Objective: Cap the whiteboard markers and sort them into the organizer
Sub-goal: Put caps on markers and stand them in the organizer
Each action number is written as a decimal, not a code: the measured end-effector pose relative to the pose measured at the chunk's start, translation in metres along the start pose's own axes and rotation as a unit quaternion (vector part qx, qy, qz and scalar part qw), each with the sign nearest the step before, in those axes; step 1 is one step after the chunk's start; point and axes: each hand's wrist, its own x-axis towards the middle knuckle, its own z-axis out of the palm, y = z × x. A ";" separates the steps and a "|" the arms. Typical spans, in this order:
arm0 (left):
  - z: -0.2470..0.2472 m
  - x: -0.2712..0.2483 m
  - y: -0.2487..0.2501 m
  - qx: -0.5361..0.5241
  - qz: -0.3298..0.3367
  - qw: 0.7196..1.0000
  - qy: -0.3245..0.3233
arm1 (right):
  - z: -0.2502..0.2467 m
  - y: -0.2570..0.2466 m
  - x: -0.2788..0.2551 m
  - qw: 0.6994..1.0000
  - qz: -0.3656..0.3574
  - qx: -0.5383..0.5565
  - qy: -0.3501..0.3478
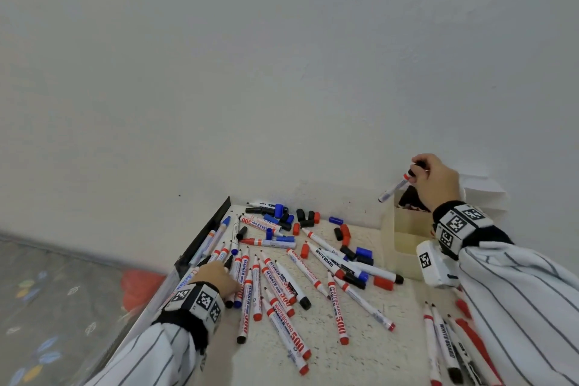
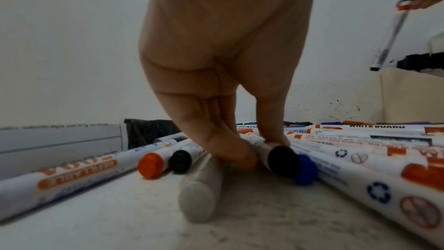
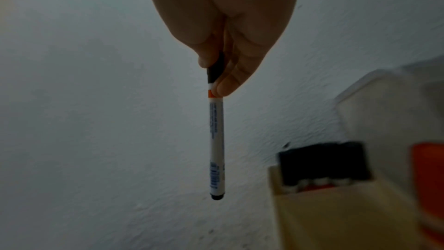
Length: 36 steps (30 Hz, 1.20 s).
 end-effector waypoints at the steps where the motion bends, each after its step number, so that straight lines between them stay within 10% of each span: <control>1: -0.001 0.000 0.002 -0.021 -0.010 1.000 0.004 | -0.009 0.005 0.007 1.000 0.005 -0.013 0.013; 17: -0.006 -0.012 0.034 -0.398 -0.004 0.915 -0.062 | -0.001 0.025 0.016 0.970 0.033 -0.239 -0.030; 36: -0.004 -0.001 0.016 -0.416 -0.036 0.908 -0.022 | 0.030 0.049 0.013 0.851 0.058 -0.466 -0.235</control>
